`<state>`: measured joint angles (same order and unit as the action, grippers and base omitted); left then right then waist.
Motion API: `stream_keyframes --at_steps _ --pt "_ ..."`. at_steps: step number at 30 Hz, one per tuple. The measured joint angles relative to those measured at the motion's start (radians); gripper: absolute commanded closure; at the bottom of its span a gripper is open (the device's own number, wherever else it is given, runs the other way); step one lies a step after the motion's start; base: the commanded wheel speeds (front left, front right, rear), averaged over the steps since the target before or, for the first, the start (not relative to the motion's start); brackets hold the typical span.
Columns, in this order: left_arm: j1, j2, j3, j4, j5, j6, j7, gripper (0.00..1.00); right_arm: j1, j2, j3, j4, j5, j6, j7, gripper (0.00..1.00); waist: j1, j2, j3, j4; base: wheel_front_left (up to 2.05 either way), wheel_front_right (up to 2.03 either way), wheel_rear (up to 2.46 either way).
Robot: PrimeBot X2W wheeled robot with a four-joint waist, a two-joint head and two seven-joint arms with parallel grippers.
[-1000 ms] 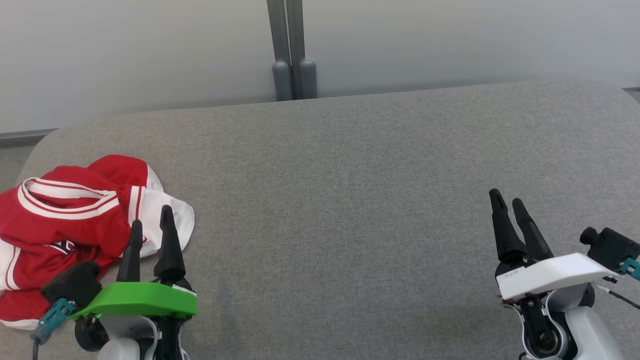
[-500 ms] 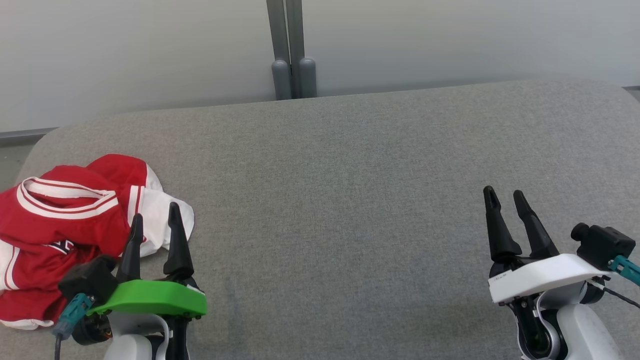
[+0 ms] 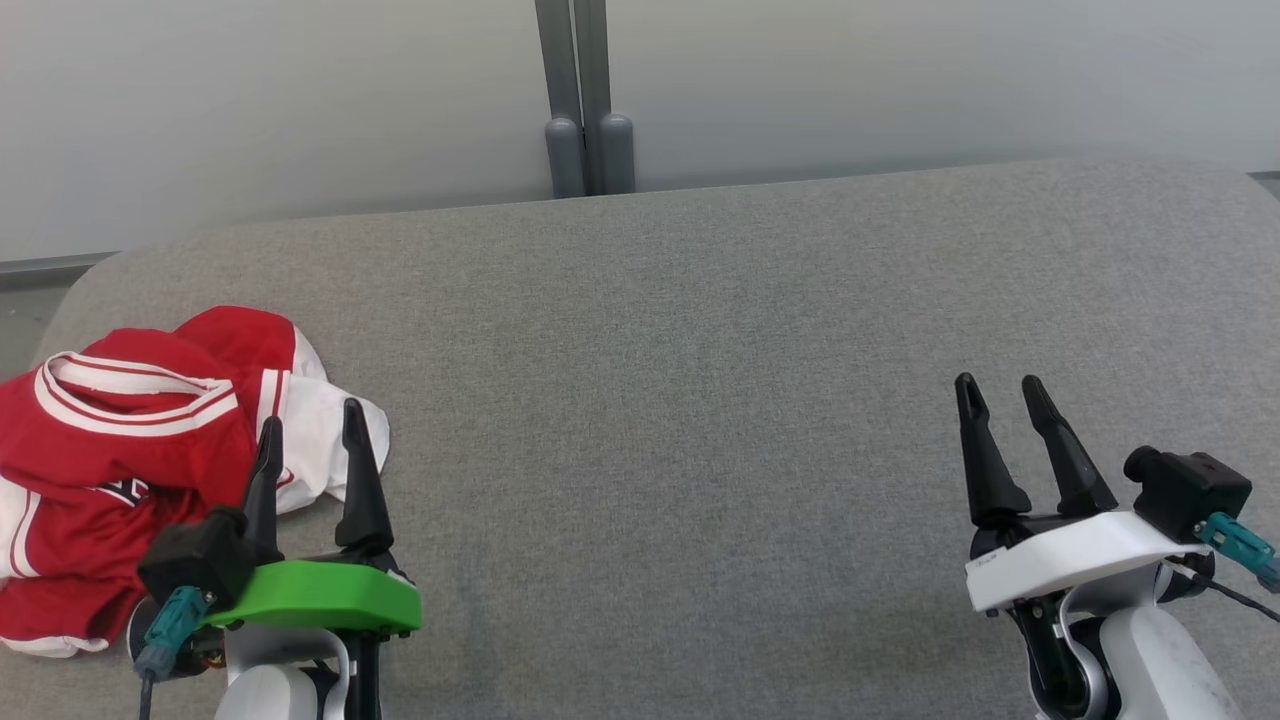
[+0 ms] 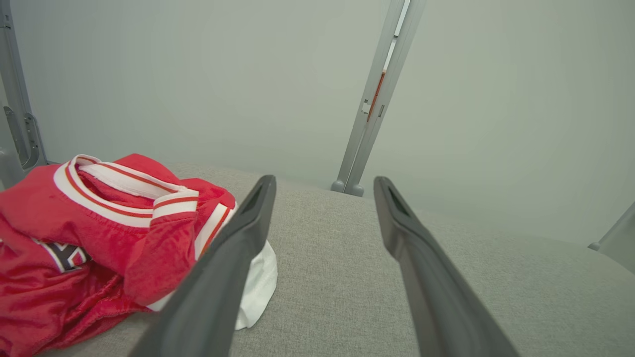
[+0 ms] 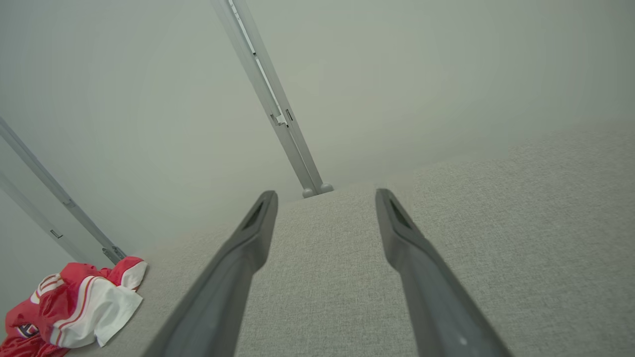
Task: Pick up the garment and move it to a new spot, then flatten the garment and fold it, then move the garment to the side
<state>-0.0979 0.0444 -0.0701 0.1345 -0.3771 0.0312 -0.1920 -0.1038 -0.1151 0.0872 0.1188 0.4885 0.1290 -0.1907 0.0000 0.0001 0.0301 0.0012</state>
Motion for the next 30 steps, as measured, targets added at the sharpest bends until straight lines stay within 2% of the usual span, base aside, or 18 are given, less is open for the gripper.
stream_keyframes --at_steps 30 --pt "-0.016 0.002 -0.034 -0.012 0.197 0.028 -0.058 0.00 -0.010 -0.015 0.027 -0.022 -0.178 0.001 -0.058 0.00 0.0000 0.0000 0.017 0.002 0.00 0.00 0.00"
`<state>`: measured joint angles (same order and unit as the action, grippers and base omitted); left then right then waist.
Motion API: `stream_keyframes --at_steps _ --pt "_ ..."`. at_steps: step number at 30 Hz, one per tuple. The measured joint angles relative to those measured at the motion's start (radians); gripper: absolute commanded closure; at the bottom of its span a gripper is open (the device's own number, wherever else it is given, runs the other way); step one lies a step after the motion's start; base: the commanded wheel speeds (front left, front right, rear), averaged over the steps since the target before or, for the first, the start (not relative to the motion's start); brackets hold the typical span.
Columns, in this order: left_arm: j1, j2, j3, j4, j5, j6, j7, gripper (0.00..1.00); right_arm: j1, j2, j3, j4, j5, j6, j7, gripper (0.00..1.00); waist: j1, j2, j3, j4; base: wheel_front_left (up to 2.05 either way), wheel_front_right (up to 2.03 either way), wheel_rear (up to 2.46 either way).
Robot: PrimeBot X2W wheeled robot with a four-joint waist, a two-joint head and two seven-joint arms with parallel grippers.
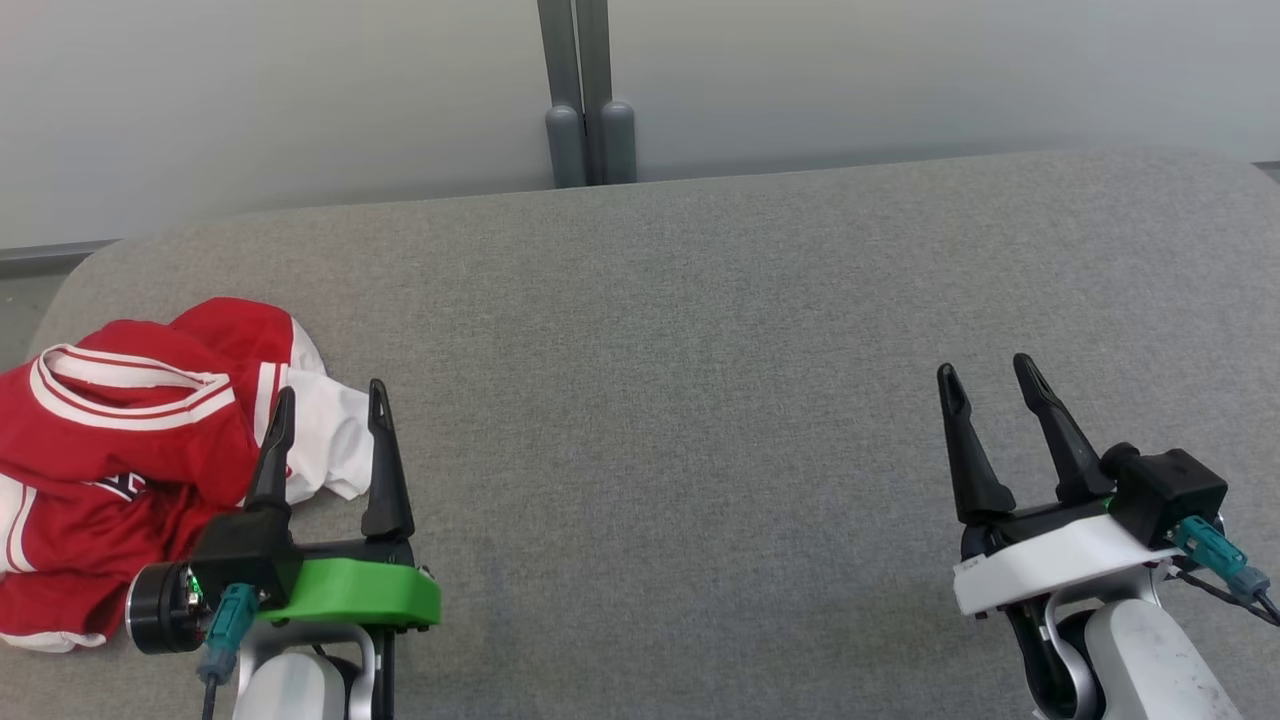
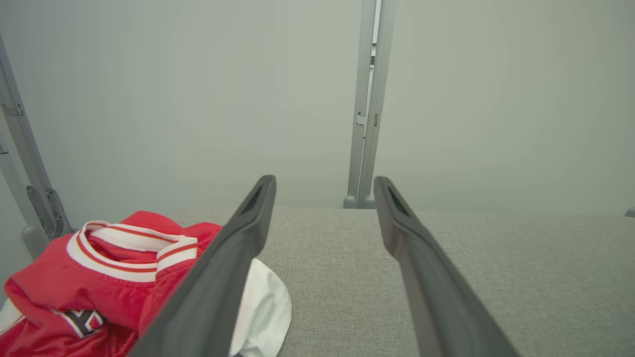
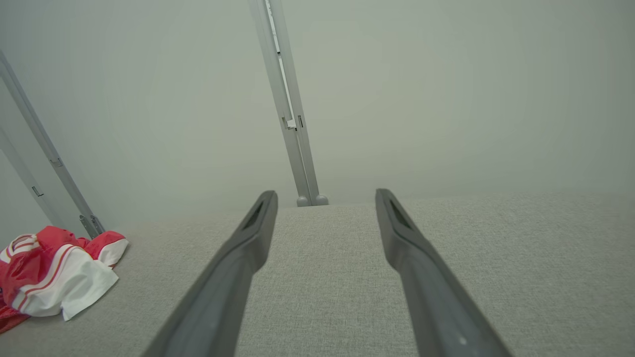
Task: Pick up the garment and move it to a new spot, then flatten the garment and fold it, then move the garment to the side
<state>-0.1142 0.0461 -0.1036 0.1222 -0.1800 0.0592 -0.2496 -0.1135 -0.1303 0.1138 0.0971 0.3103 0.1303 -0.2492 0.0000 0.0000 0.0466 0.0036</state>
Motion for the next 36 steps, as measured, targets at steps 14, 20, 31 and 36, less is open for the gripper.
stream_keyframes --at_steps 14,20,31,36 --pt "-0.005 0.001 -0.011 -0.002 0.043 0.007 -0.013 0.00 -0.006 -0.006 0.008 -0.003 -0.035 0.000 -0.013 0.00 0.0000 0.0000 0.008 0.003 0.00 0.00 0.00" --pt "-0.005 0.001 -0.013 -0.002 0.043 0.010 -0.013 0.00 -0.006 -0.006 0.008 -0.002 -0.034 0.000 -0.013 0.00 0.0000 0.0000 0.008 0.003 0.00 0.00 0.00" --pt "-0.006 0.001 -0.013 -0.001 0.043 0.011 -0.013 0.00 -0.008 -0.005 0.009 0.000 -0.034 0.000 -0.013 0.00 0.0000 0.0000 0.010 0.003 0.00 0.00 0.00" --pt "-0.009 0.001 -0.015 0.003 0.043 0.011 -0.013 0.00 -0.010 -0.005 0.009 0.003 -0.034 0.000 -0.013 0.00 0.0000 0.0000 0.012 0.004 0.00 0.00 0.00"
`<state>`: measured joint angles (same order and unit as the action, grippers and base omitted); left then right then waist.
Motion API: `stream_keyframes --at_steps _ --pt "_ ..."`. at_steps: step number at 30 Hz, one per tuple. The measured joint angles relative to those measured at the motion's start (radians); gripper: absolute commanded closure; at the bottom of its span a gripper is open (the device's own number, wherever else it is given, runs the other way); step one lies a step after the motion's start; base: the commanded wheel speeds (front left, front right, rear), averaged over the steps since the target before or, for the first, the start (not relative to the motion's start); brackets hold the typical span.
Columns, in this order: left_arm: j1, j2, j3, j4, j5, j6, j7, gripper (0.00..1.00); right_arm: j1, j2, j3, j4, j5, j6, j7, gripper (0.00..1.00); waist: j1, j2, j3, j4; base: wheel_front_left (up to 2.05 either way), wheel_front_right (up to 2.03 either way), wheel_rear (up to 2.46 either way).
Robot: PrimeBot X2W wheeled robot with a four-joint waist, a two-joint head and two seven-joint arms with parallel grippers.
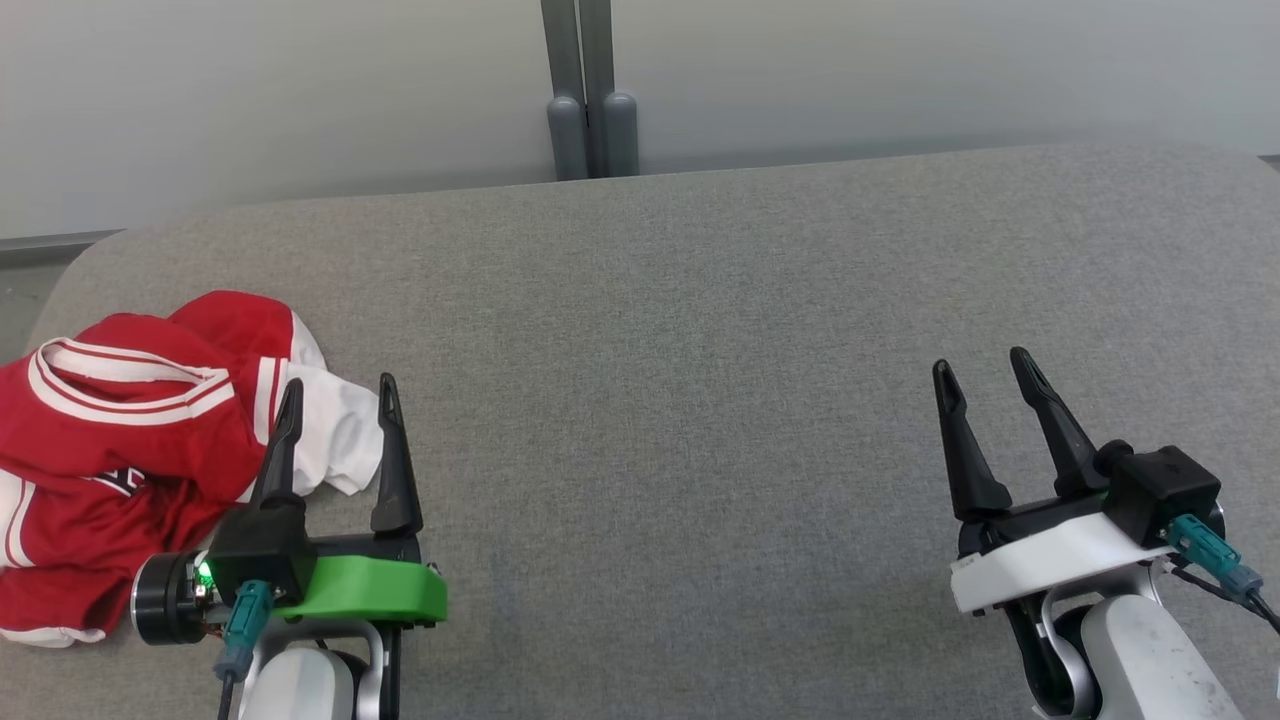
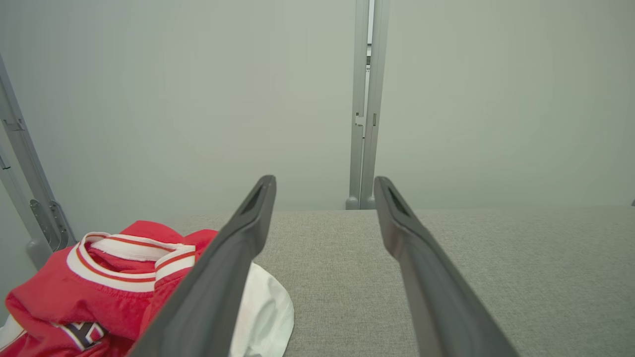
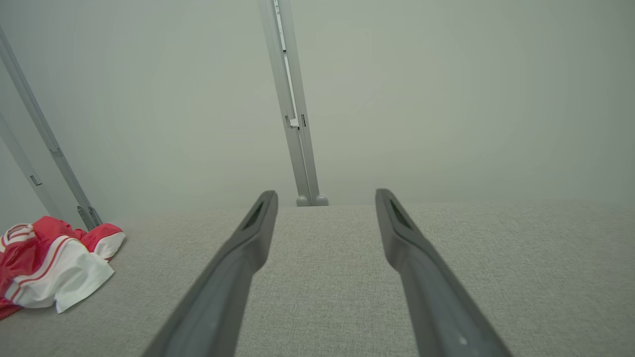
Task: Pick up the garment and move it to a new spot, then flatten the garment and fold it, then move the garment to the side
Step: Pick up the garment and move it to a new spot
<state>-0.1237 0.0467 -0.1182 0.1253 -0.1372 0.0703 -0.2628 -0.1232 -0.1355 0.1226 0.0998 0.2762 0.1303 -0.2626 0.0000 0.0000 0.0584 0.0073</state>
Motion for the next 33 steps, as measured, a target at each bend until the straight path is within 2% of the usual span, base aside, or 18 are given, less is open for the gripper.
stream_keyframes --at_steps 10,17,33 --pt "0.000 0.000 -0.001 0.016 -0.003 0.000 0.000 0.00 0.000 0.000 0.003 0.002 0.001 0.000 0.000 0.00 0.0000 0.0000 0.001 0.008 0.00 0.00 0.00" --pt "-0.003 0.000 -0.002 0.036 -0.020 0.001 -0.001 0.00 0.001 -0.004 0.016 0.001 0.007 0.000 0.000 0.00 0.0000 0.0000 0.001 0.039 0.00 0.00 0.00" --pt "0.001 0.001 0.016 0.037 -0.048 0.027 -0.001 0.00 0.009 -0.014 0.051 0.004 0.028 0.000 0.000 0.00 0.0000 0.0000 0.002 0.209 0.00 0.00 0.00"
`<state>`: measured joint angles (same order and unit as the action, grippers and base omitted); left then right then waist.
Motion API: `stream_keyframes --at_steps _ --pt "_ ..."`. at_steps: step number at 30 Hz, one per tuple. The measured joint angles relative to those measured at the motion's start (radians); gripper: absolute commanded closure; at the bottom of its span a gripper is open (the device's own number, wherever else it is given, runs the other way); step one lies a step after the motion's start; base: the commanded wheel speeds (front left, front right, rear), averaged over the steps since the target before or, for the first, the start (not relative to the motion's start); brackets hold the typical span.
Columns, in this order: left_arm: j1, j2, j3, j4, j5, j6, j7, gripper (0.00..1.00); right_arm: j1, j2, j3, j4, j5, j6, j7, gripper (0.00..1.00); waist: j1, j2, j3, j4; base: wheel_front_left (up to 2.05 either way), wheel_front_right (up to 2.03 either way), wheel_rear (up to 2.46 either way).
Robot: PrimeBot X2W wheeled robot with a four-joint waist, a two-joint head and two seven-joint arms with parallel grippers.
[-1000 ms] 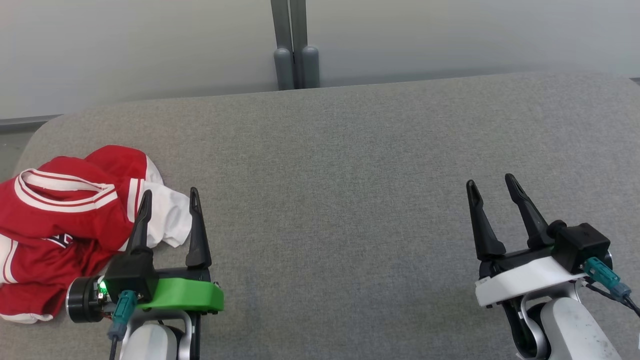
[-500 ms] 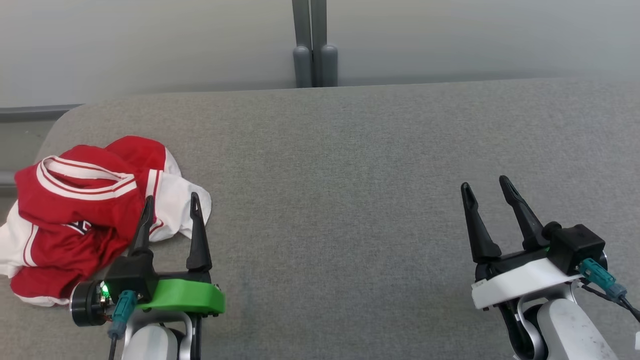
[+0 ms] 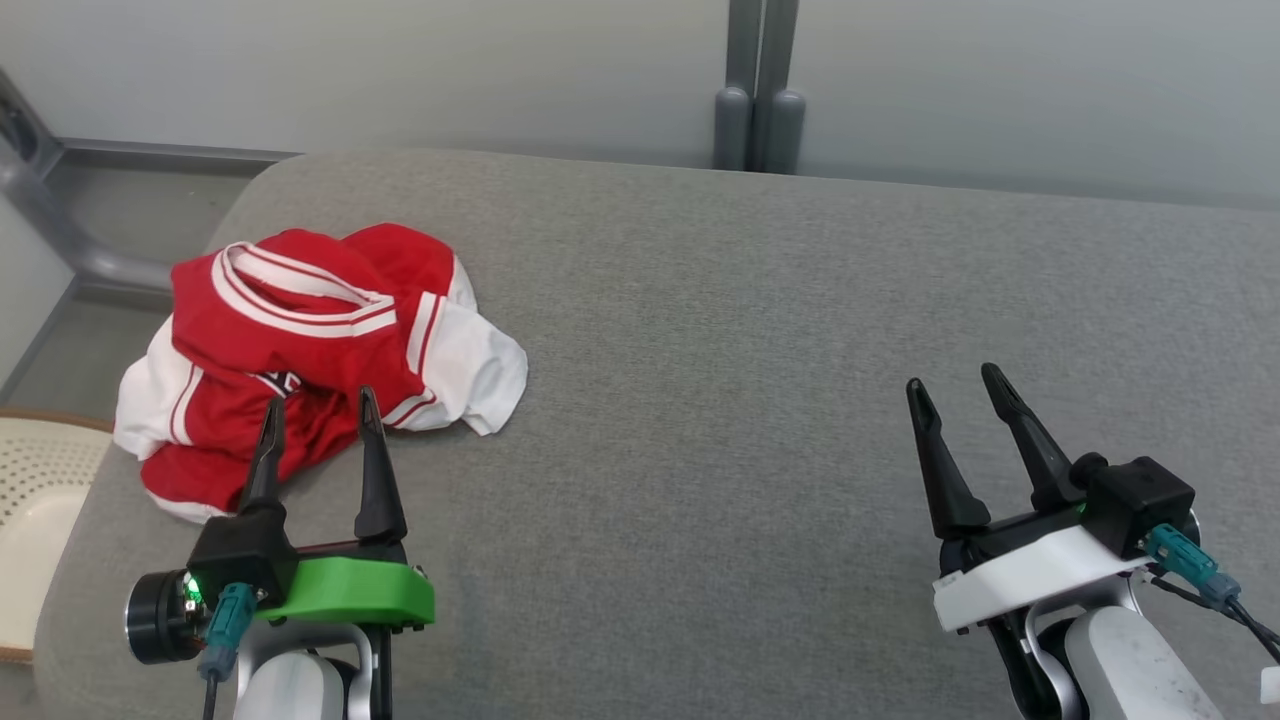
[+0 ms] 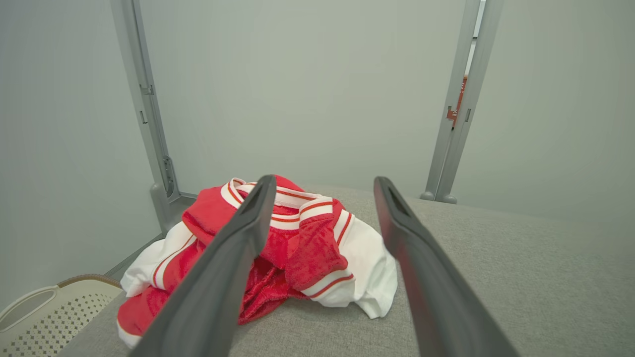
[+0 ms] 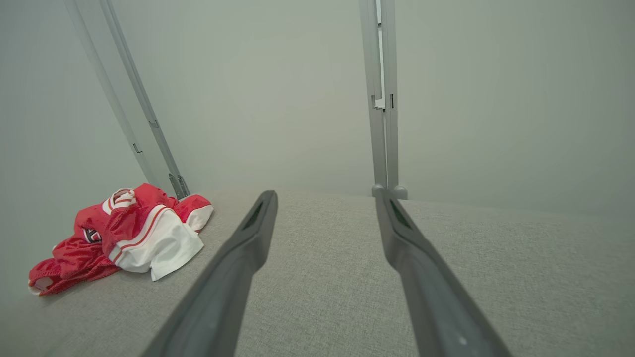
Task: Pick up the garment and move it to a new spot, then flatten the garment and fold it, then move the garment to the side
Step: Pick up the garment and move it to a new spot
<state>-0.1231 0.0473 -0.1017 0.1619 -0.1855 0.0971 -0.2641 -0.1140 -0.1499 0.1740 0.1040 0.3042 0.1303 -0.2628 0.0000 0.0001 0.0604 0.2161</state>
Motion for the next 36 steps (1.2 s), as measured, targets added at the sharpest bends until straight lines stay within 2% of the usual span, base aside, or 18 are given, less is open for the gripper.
stream_keyframes --at_steps 10,17,25,28,36 --pt "0.010 0.000 0.006 0.012 -0.016 0.005 0.000 0.00 0.000 -0.010 0.024 0.004 0.004 0.000 0.000 0.00 0.0000 0.0000 0.004 0.126 0.00 0.00 0.00" --pt "0.020 0.000 0.008 0.016 -0.022 0.009 0.000 0.00 0.000 -0.009 0.034 0.008 0.008 0.000 0.000 0.00 0.0000 0.0000 0.004 0.181 0.00 0.00 0.00" --pt "0.005 0.006 0.022 0.029 -0.061 -0.007 0.025 0.00 -0.007 -0.010 0.041 0.006 0.011 0.000 0.000 0.00 0.0000 0.0000 0.016 0.165 0.00 0.00 0.00" --pt "-0.035 0.028 0.029 0.014 -0.086 -0.031 0.085 0.00 -0.016 -0.015 0.043 -0.002 0.013 0.000 0.000 0.00 0.0000 0.0000 0.031 0.152 0.00 0.00 0.00" --pt "-0.225 0.127 0.069 0.023 -0.136 -0.058 0.298 0.00 -0.052 -0.033 0.038 -0.018 0.019 0.000 0.000 0.00 0.0000 0.0000 0.087 0.113 0.00 0.00 0.00"
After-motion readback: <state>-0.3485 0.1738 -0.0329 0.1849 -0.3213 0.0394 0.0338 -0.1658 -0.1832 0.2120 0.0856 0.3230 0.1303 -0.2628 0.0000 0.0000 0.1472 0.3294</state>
